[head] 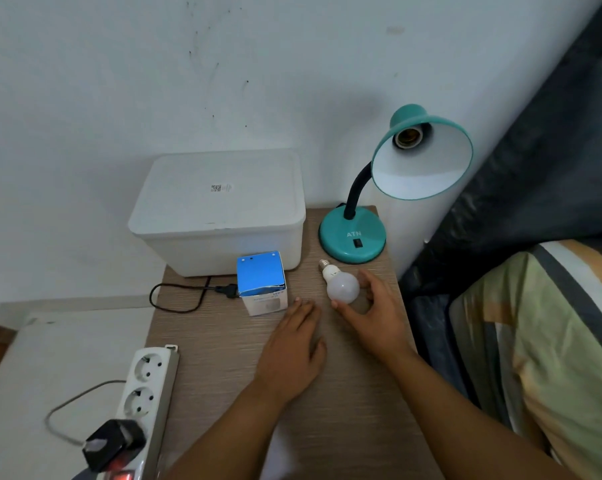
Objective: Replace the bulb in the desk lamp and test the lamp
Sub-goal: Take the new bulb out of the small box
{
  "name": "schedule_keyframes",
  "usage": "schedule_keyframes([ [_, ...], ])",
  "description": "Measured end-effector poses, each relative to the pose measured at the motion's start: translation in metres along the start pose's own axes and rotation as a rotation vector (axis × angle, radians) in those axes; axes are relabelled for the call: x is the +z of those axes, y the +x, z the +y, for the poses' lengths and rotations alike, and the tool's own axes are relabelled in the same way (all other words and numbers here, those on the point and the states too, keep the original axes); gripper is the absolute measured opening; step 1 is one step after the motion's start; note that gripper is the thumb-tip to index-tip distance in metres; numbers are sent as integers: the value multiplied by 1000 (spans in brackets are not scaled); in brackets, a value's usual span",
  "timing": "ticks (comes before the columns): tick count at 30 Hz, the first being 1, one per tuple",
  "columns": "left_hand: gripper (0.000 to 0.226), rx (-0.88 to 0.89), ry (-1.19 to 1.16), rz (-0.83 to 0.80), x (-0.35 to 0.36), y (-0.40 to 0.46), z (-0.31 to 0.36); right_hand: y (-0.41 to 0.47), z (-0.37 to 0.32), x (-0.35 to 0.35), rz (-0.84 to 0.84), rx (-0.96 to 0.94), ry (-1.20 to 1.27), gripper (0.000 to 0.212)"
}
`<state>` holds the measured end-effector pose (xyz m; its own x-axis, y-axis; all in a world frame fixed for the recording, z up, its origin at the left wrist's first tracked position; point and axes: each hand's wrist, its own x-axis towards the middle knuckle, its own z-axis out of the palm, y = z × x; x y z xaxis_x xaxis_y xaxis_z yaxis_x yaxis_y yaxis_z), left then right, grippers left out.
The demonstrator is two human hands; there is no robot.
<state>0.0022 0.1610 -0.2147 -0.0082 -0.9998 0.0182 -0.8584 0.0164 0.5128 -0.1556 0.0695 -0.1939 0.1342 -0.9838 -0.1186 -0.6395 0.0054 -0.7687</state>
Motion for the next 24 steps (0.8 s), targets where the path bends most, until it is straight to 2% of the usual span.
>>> schedule_keyframes([
  [3, 58, 18, -17, 18, -8, -12, -2, -5, -5, -8, 31, -27, -40, 86],
  [5, 54, 7, -42, 87, -17, -24, -4, -11, -10, -13, 66, -63, -32, 79],
  [8, 45, -78, -113, 177, -33, -45, -12, -19, -21, -17, 98, -141, 23, 68],
  [12, 40, -220, -197, 344, -52, -61, -25, -25, -47, -12, 33, -226, 94, 42],
  [15, 43, -353, -333, 431, -65, -61, -29, -24, -64, 2, -60, -271, 115, 42],
  [18, 53, -432, -500, 432, -73, -51, -34, -21, -79, 16, -125, -312, 106, 46],
  [21, 54, -399, -619, 432, -82, -32, -30, -17, -94, 24, -168, -335, 112, 47],
  [24, 51, -341, -700, 433, -89, -15, -27, -12, -100, 30, -167, -324, 91, 39],
])
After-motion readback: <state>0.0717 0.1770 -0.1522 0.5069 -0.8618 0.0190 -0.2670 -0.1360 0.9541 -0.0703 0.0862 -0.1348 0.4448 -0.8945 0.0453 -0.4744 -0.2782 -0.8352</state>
